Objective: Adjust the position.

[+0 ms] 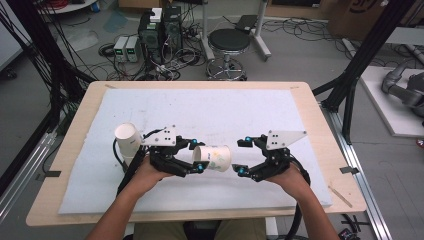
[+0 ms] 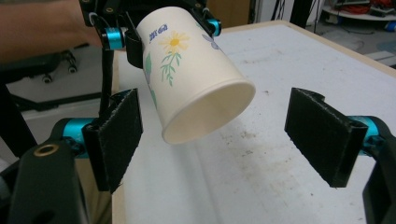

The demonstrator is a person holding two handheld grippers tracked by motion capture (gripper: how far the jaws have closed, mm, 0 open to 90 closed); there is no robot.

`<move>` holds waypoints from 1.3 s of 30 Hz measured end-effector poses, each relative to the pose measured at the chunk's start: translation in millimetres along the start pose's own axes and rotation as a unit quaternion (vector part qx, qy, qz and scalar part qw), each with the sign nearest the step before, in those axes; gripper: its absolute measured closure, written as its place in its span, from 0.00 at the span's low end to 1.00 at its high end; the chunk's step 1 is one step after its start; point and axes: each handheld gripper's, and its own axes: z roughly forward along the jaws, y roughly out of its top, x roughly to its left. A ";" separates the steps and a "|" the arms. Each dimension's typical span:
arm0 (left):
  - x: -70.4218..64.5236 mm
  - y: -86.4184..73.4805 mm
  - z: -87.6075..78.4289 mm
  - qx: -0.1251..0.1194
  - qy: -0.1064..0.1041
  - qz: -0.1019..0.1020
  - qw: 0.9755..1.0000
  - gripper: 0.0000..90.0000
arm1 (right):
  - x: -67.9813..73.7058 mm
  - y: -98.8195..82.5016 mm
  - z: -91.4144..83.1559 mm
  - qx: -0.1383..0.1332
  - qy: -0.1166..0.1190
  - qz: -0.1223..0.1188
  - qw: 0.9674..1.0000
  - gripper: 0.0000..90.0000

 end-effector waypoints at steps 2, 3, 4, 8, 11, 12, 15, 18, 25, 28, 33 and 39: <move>0.1 -2.1 -0.5 -0.006 -0.002 -0.002 1.000 0.41 | 0.3 -6.4 -1.1 -0.008 0.004 0.009 1.000 0.22; 0.3 -3.0 -0.8 -0.009 -0.003 -0.002 1.000 0.41 | 0.3 -6.4 -1.1 -0.008 0.004 0.009 1.000 0.22; 0.4 -3.9 -1.0 -0.011 -0.005 -0.002 1.000 0.41 | 0.8 -8.4 -1.1 -0.008 0.006 0.012 1.000 0.22; -0.4 -5.4 -0.5 -0.017 -0.010 -0.001 1.000 0.41 | 0.6 -14.9 -0.9 -0.014 0.013 0.017 1.000 0.22; -1.4 -5.6 0.3 -0.016 -0.017 0.004 1.000 0.41 | 1.0 -18.1 1.0 -0.014 0.019 0.019 1.000 0.22; -1.9 -5.6 0.4 -0.017 -0.018 0.004 1.000 0.41 | 1.2 -18.9 1.7 -0.013 0.023 0.020 0.999 0.22; -2.9 -5.5 0.9 -0.016 -0.024 0.007 1.000 0.41 | 1.5 -20.5 4.6 -0.012 0.031 0.020 0.999 0.22; -4.3 -5.2 1.6 -0.019 -0.031 0.009 0.999 0.41 | 1.4 -21.6 7.9 -0.010 0.040 0.020 0.999 0.22; -6.5 -4.1 1.5 -0.025 -0.042 0.015 0.999 0.41 | 0.4 -22.0 12.9 -0.022 0.061 0.026 0.998 0.22; -7.0 -3.8 1.6 -0.029 -0.049 0.018 0.998 0.41 | 0.5 -21.6 14.8 -0.023 0.070 0.028 0.997 0.22; -8.5 -3.3 2.7 -0.034 -0.061 0.021 0.997 0.41 | 1.4 -19.9 20.4 -0.024 0.089 0.019 0.996 0.22; -9.2 -3.0 2.8 -0.038 -0.066 0.026 0.997 0.41 | 2.1 -20.0 23.8 -0.037 0.107 0.013 0.993 0.28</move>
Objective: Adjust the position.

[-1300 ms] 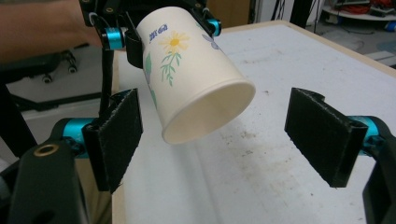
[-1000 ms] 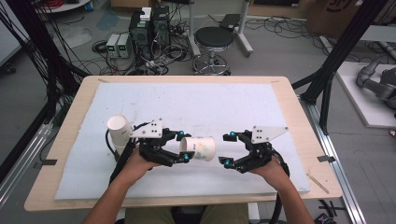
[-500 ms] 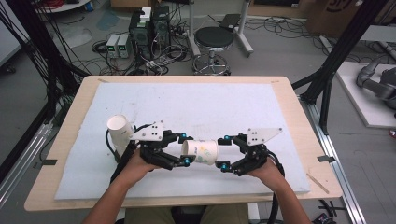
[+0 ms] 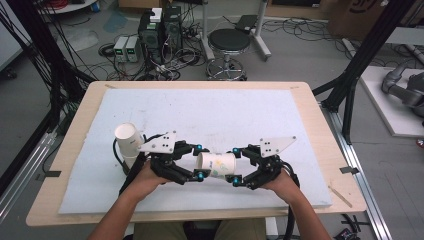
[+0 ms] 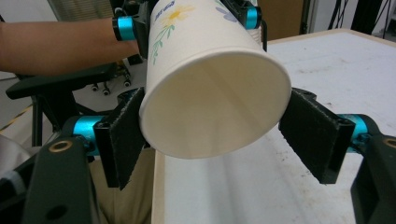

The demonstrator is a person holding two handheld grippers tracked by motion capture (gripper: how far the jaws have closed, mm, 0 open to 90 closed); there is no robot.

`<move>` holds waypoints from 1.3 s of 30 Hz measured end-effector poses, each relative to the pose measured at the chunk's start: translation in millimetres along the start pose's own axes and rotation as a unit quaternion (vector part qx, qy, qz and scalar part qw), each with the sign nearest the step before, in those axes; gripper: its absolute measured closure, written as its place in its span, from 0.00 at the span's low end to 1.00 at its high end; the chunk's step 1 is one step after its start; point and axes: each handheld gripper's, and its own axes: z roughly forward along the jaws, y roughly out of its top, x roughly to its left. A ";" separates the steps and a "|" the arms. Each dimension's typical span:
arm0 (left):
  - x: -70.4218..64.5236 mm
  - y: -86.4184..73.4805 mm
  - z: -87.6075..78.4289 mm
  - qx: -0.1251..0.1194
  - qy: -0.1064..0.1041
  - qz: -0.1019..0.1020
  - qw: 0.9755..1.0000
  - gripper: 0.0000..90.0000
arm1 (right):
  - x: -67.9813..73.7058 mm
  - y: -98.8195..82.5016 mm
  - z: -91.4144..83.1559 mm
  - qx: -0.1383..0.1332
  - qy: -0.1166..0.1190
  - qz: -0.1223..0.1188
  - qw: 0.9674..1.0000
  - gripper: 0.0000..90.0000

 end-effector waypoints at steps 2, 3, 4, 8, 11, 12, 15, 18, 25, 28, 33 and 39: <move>0.0 0.1 -0.6 -0.005 -0.001 -0.002 1.000 0.41 | -0.3 -1.3 -0.5 -0.011 0.004 0.003 1.000 0.30; 0.3 0.1 -0.8 -0.008 0.000 -0.002 1.000 0.41 | -1.5 -3.7 -1.1 -0.030 0.008 0.011 0.999 0.31; 0.3 0.0 -1.0 -0.011 0.000 -0.003 1.000 0.41 | -1.5 -3.7 -1.1 -0.030 0.008 0.011 0.999 0.31; 0.1 -2.6 -0.7 -0.020 0.005 -0.009 1.000 0.41 | -3.5 -7.4 -2.3 -0.054 0.012 0.023 0.998 0.35; -0.9 -4.6 0.6 -0.019 0.014 -0.019 1.000 0.40 | -3.6 -7.3 -3.5 -0.053 0.012 0.024 0.998 0.36; -1.9 -4.8 1.8 -0.014 0.027 -0.027 0.999 0.37 | -3.8 -7.1 -4.2 -0.053 0.011 0.025 0.998 0.36; -2.6 -4.5 4.9 0.017 0.058 -0.048 0.997 0.11 | -4.1 -5.4 -5.6 -0.043 0.012 0.025 0.999 0.36; -4.5 -3.4 4.5 0.035 0.058 -0.037 0.997 0.12 | -4.2 -2.1 -8.2 -0.025 0.007 0.023 0.999 0.36; -5.6 6.4 3.1 0.088 0.079 -0.011 0.993 0.12 | -0.3 15.8 -13.7 0.056 -0.026 0.000 0.998 0.36; -6.1 11.8 4.8 0.112 0.082 -0.001 0.990 0.13 | 1.0 23.8 -14.2 0.086 -0.039 -0.014 0.995 0.36; -5.8 18.4 10.4 0.143 0.083 0.010 0.986 0.13 | 3.5 38.7 -12.0 0.135 -0.050 -0.040 0.989 0.36; -4.1 26.1 16.6 0.174 0.077 0.023 0.982 0.14 | 5.2 52.5 -6.0 0.187 -0.058 -0.063 0.979 0.36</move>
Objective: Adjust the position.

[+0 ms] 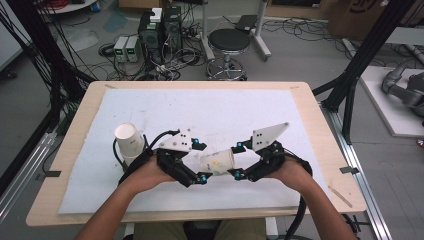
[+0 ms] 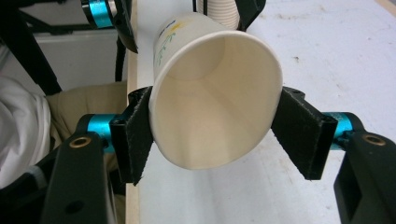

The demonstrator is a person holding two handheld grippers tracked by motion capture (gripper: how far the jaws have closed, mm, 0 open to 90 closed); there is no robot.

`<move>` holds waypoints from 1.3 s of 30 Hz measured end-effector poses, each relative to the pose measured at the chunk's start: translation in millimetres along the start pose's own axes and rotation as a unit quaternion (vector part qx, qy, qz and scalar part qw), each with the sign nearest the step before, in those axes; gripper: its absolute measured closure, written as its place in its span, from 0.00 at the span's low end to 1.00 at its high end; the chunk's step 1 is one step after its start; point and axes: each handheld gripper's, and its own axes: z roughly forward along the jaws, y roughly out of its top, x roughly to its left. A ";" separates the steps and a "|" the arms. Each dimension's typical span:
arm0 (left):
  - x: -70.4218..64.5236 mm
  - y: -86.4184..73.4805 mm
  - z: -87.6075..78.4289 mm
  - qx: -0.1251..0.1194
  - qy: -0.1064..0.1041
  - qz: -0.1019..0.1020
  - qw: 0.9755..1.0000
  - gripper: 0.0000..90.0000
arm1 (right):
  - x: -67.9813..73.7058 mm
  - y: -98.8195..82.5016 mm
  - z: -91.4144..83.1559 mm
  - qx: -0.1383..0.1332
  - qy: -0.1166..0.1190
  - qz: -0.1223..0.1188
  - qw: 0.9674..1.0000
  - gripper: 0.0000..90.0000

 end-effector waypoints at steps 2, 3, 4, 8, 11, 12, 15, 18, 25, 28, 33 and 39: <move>0.0 2.6 1.5 0.009 -0.002 0.003 1.000 0.14 | 0.0 1.7 0.0 0.005 -0.001 -0.002 1.000 0.36; 0.1 3.5 2.1 0.011 -0.003 0.005 1.000 0.14 | -0.1 3.7 0.0 0.009 0.001 -0.003 1.000 0.36; -0.1 4.2 2.8 0.013 -0.003 0.005 1.000 0.14 | -0.2 5.1 -0.1 0.012 0.000 -0.005 1.000 0.36; 0.0 7.3 5.1 0.026 -0.002 0.011 1.000 0.15 | -0.1 10.0 -1.0 0.024 -0.001 -0.010 1.000 0.36; 0.0 9.2 8.0 0.039 -0.003 0.015 0.999 0.16 | -0.4 13.4 -1.6 0.037 -0.004 -0.017 0.999 0.36; 0.1 9.8 8.9 0.043 -0.003 0.015 0.999 0.16 | -0.3 14.8 -2.1 0.042 -0.006 -0.017 0.999 0.36; 0.5 11.2 11.5 0.050 -0.005 0.019 0.999 0.17 | -0.3 19.9 -3.2 0.055 -0.008 -0.024 0.998 0.36; 0.2 12.6 13.7 0.053 -0.005 0.020 0.998 0.17 | 0.2 23.7 -3.9 0.065 -0.008 -0.028 0.997 0.36; 0.3 16.1 17.0 0.065 -0.008 0.027 0.997 0.18 | 0.6 30.5 -1.9 0.098 -0.014 -0.039 0.994 0.36; 0.2 16.9 18.7 0.077 -0.012 0.032 0.996 0.20 | 1.0 33.6 -0.7 0.108 -0.014 -0.041 0.993 0.36; 0.3 17.6 22.2 0.086 -0.018 0.032 0.996 0.21 | 1.4 38.4 1.9 0.130 -0.018 -0.052 0.990 0.36; 1.2 18.0 25.3 0.094 -0.021 0.031 0.995 0.21 | 2.5 45.6 5.3 0.154 -0.019 -0.061 0.986 0.36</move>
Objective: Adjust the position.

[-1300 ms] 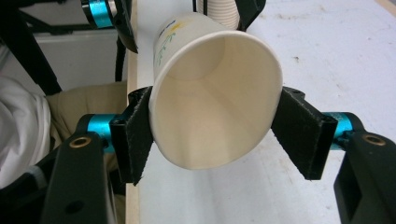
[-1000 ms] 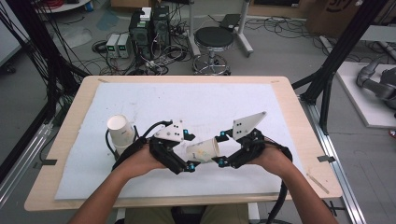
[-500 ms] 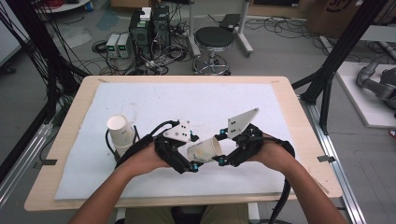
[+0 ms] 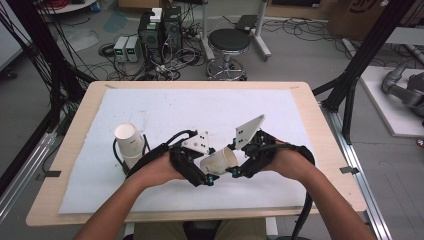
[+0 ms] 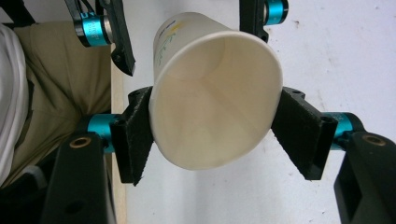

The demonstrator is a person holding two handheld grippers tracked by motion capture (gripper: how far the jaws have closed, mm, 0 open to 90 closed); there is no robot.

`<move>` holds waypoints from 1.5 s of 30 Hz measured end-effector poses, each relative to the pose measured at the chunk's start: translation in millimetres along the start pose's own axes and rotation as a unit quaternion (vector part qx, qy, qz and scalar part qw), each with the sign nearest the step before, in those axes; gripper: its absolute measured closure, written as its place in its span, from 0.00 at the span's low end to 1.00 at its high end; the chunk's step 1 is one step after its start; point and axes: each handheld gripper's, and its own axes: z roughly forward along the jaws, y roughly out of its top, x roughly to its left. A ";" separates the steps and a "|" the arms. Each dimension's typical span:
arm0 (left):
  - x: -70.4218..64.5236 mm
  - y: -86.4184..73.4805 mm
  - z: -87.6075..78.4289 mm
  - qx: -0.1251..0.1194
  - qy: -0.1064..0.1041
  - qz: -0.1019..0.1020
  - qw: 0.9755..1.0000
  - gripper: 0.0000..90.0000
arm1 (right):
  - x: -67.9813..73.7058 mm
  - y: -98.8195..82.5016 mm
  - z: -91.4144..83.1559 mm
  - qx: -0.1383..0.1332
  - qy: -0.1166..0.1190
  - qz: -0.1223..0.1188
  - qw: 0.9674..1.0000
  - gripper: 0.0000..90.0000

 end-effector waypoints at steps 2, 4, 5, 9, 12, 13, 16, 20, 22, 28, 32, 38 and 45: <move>0.5 0.3 1.1 0.002 0.000 0.000 1.000 0.21 | 0.1 1.7 1.1 0.007 0.002 -0.003 1.000 0.36; 0.5 0.6 2.7 0.003 -0.001 -0.002 1.000 0.22 | 0.2 2.3 2.1 0.009 0.003 -0.004 1.000 0.36; 0.4 0.7 3.3 0.003 -0.002 -0.003 1.000 0.22 | 0.6 3.3 2.4 0.015 0.003 -0.004 1.000 0.36; 0.9 0.9 5.1 0.010 -0.009 -0.002 1.000 0.26 | 1.2 5.2 4.6 0.020 0.008 -0.007 1.000 0.36; 0.9 0.8 6.9 0.015 -0.012 -0.004 1.000 0.29 | 1.1 5.8 6.7 0.023 0.009 -0.010 1.000 0.36; 1.1 0.7 7.8 0.018 -0.013 -0.003 1.000 0.31 | 1.5 6.3 7.4 0.028 0.012 -0.009 0.999 0.36; 1.4 0.9 9.6 0.023 -0.008 -0.002 1.000 0.32 | 2.2 6.7 8.2 0.032 0.013 -0.006 0.999 0.36; 0.8 1.3 11.5 0.028 -0.017 0.002 0.999 0.39 | 2.6 7.3 10.7 0.036 0.014 -0.007 0.999 0.36; 0.7 1.2 12.9 0.029 -0.018 0.002 0.999 0.39 | 2.9 7.5 11.5 0.038 0.017 -0.008 0.999 0.36; 1.2 -1.2 14.4 0.022 -0.022 -0.004 1.000 0.40 | 2.2 6.8 11.9 0.035 0.021 -0.004 0.999 0.36; 1.4 -5.3 15.3 0.009 -0.008 -0.011 1.000 0.40 | -1.2 1.8 11.0 0.001 0.019 0.033 0.999 0.27; 3.6 -16.6 15.2 -0.019 0.010 -0.036 0.999 0.39 | -5.0 -14.1 1.0 -0.078 0.006 0.081 0.994 0.24; 8.0 -33.3 9.5 -0.065 0.026 -0.062 0.996 0.39 | -4.4 -43.7 -7.0 -0.147 -0.021 0.127 0.981 0.24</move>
